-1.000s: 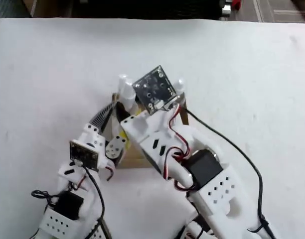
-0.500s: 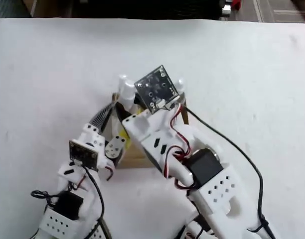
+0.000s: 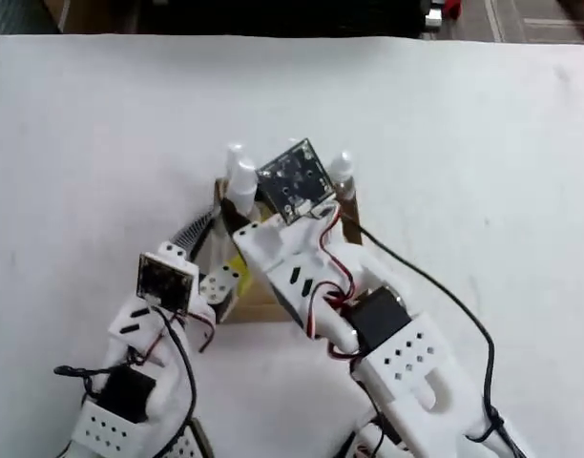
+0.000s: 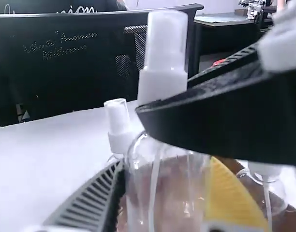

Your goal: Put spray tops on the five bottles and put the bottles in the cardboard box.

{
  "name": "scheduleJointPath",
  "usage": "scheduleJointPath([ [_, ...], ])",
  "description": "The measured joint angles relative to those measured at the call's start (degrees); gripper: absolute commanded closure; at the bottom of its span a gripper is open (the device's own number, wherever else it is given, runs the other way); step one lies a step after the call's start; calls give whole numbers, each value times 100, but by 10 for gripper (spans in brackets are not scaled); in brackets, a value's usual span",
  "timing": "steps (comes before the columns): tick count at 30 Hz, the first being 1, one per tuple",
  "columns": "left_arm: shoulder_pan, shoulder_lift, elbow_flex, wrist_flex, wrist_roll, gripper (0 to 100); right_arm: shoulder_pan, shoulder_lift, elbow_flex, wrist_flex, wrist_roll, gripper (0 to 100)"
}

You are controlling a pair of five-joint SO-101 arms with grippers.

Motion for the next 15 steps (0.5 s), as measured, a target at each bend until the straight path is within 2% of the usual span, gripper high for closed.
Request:
scheduleJointPath([
  [8, 18, 0, -1266, 1767, -598, 738, -35, -18, -9, -18, 9, 981],
  [15, 141, -9, -1486, 2136, -809, 736, 18, 97, -9, -35, 0, 981],
])
